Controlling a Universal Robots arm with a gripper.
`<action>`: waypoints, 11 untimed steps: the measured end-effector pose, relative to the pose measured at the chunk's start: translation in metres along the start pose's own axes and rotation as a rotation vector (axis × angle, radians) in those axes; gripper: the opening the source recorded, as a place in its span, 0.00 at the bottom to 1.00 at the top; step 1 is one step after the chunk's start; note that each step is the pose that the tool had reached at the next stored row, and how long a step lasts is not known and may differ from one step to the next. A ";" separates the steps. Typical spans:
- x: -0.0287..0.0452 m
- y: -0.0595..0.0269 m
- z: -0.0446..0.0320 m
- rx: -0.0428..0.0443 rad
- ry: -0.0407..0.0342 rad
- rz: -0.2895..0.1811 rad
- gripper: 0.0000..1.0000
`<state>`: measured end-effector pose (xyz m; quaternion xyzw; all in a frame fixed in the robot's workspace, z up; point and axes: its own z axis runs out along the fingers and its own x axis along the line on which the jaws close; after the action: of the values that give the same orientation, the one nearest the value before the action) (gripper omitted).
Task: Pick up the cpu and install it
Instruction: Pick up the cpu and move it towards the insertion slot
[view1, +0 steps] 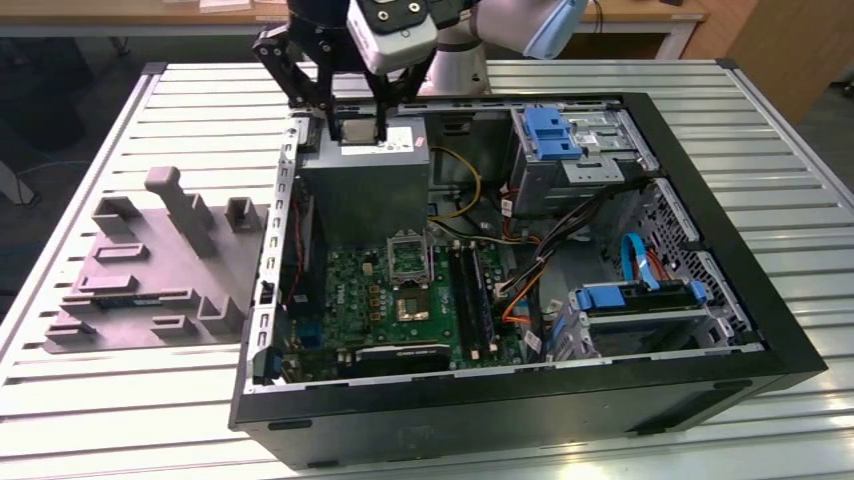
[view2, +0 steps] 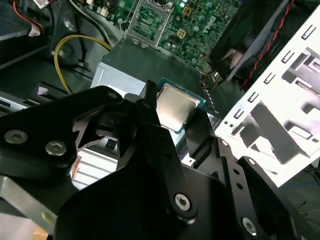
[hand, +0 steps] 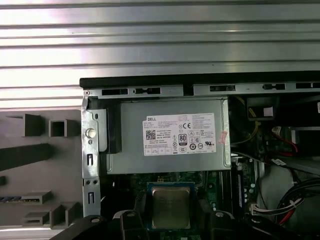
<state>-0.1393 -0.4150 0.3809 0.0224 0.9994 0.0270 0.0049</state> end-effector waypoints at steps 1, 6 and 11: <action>-0.0004 -0.0007 0.0000 0.0000 -0.0001 0.000 0.47; -0.0014 -0.0103 0.0000 0.0001 0.0000 0.000 0.47; -0.0016 -0.0129 0.0000 0.0000 -0.0001 0.000 0.47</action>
<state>-0.1384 -0.4279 0.3802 0.0224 0.9994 0.0270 0.0049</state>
